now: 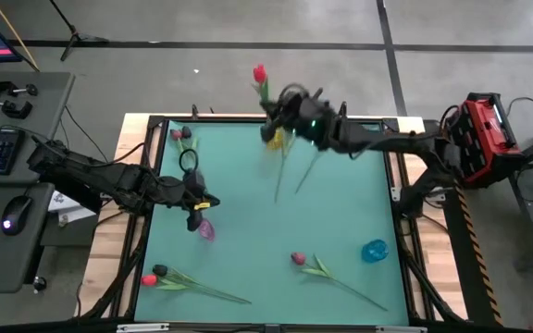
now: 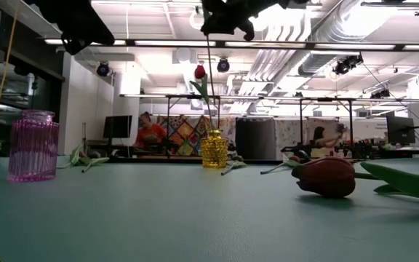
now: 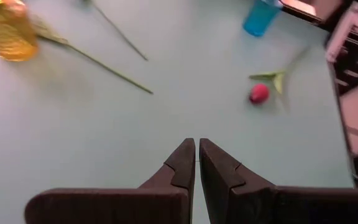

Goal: Sort flowers into vase by color
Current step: Put the right red tulip into the yellow vase

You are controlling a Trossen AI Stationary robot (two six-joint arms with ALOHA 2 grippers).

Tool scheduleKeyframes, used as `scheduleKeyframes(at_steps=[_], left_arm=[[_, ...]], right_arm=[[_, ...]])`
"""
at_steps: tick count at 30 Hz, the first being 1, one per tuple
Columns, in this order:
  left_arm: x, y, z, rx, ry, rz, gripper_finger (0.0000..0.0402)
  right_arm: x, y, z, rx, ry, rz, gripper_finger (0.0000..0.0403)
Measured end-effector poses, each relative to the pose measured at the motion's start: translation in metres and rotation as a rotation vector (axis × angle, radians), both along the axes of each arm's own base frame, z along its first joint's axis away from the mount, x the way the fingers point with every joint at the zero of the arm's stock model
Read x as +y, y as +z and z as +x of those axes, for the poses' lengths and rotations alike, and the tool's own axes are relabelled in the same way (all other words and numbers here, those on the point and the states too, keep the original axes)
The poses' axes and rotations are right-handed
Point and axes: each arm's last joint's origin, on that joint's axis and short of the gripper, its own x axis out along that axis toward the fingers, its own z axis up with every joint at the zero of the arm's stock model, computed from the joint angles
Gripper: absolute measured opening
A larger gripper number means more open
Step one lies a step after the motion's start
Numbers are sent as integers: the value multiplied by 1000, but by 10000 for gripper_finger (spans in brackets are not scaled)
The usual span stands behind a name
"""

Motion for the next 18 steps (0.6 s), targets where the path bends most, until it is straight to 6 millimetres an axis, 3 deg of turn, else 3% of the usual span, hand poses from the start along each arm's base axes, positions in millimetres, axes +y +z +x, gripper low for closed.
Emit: scheduleKeyframes(at_steps=[7, 11, 18], left_arm=[[2, 5, 3, -70, 94, 9, 12], [3, 9, 5, -127, 161, 39, 12], [6, 15, 7, -207, 262, 79, 12]], right_arm=[[-58, -2, -21, -52, 38, -25, 2], [-76, -31, -33, -156, 101, -3, 2], [-87, -74, -54, -225, 134, 42, 2]])
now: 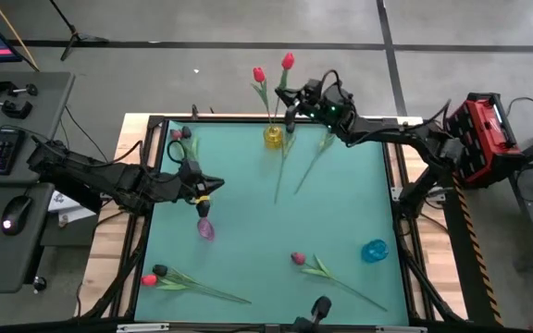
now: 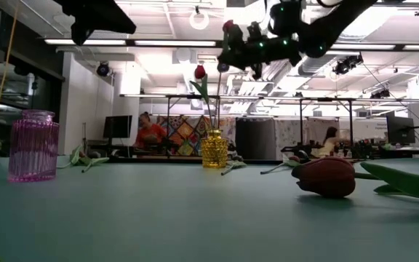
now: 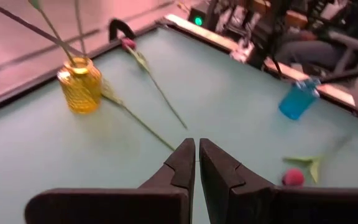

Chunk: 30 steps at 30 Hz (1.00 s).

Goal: Sort flowers into vase by color
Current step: Put the right red tulip into the yellow vase

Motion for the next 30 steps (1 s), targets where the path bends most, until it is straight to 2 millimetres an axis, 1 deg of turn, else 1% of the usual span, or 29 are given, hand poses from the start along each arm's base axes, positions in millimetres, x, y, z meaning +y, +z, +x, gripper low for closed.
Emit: scheduleKeyframes(at_steps=[4, 8, 17, 22, 27, 30], left_arm=[[1, 0, 0, -7, 34, 15, 12], [1, 0, 0, -8, 38, 17, 12], [1, 0, 0, -8, 44, 20, 12], [1, 0, 0, -7, 43, 21, 12], [1, 0, 0, -7, 42, 22, 12], [1, 0, 0, -7, 43, 22, 12]], right_arm=[[-3, -4, -3, 24, -12, -17, 2], [-4, -2, -3, 33, 0, -44, 2], [-4, -2, -3, 50, 3, -58, 2], [-3, -11, -2, 137, 8, -27, 2], [0, -15, 0, 182, 23, -12, 15], [3, -16, 2, 181, 71, -13, 31]])
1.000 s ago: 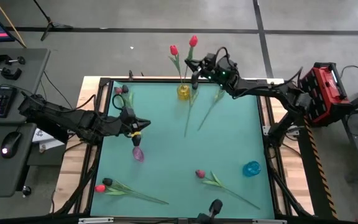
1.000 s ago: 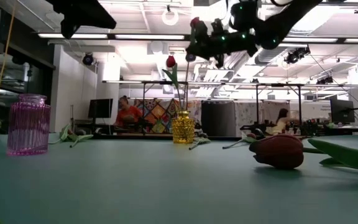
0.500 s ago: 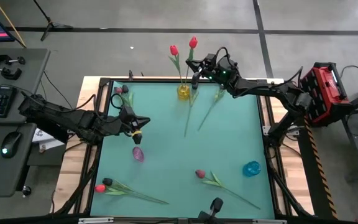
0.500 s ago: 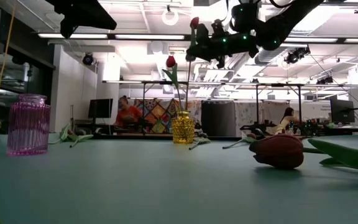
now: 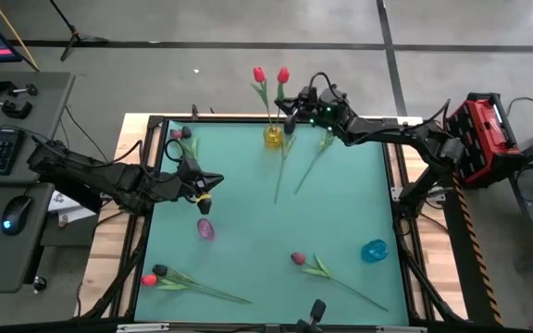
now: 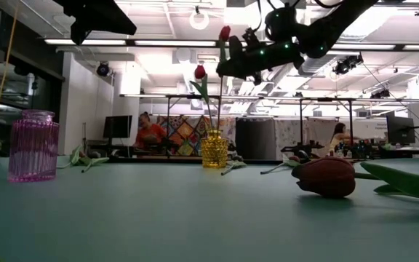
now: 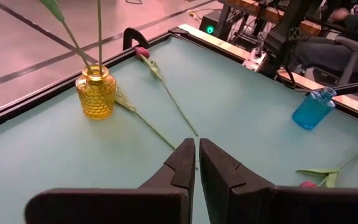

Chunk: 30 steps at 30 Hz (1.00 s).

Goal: Sort flowers into vase by color
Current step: Put the right red tulip into the yellow vase

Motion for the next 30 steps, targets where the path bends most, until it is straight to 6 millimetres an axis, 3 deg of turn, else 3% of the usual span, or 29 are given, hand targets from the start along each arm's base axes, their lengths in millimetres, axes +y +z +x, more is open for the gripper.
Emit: scheduleKeyframes(at_steps=[4, 9, 17, 22, 30], left_arm=[[0, 0, 0, -1, 4, 2, 12], [0, 0, 0, -1, 5, 3, 12], [0, 0, 0, 2, 4, 8, 12], [0, 1, 1, 19, -25, 70, 12], [5, 6, 4, -4, -15, 117, 13]], right_arm=[[5, -1, 3, -16, 65, 50, 78], [6, -4, 3, -24, 78, 143, 171], [10, -8, -8, 148, 65, 178, 304], [12, 3, -24, 220, 46, 136, 333], [14, 24, -52, 273, 17, 121, 334]])
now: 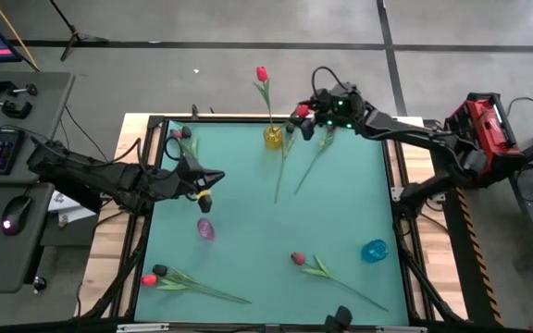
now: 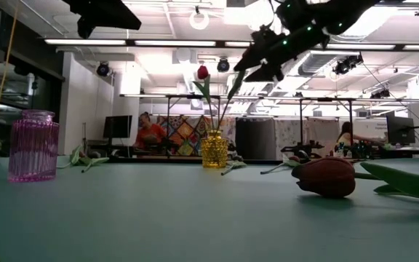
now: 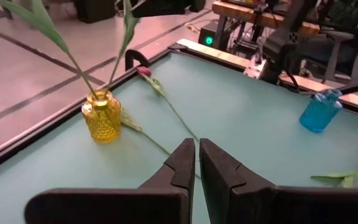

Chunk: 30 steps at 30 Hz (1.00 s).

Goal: Sort flowers into vase by color
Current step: Put the right red tulip into the yellow vase, then put the red tulip into the yellow vase

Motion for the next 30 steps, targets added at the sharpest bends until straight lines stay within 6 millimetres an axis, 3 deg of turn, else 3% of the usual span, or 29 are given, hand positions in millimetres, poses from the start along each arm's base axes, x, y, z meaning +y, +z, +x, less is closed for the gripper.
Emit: scheduleKeyframes(at_steps=[22, 30], left_arm=[[12, 2, 3, -6, 37, 28, 13], [6, 14, 9, -145, -142, -87, 13]], right_arm=[[24, 57, -41, -147, -11, -107, 334], [37, 80, -59, -235, -14, -169, 334]])
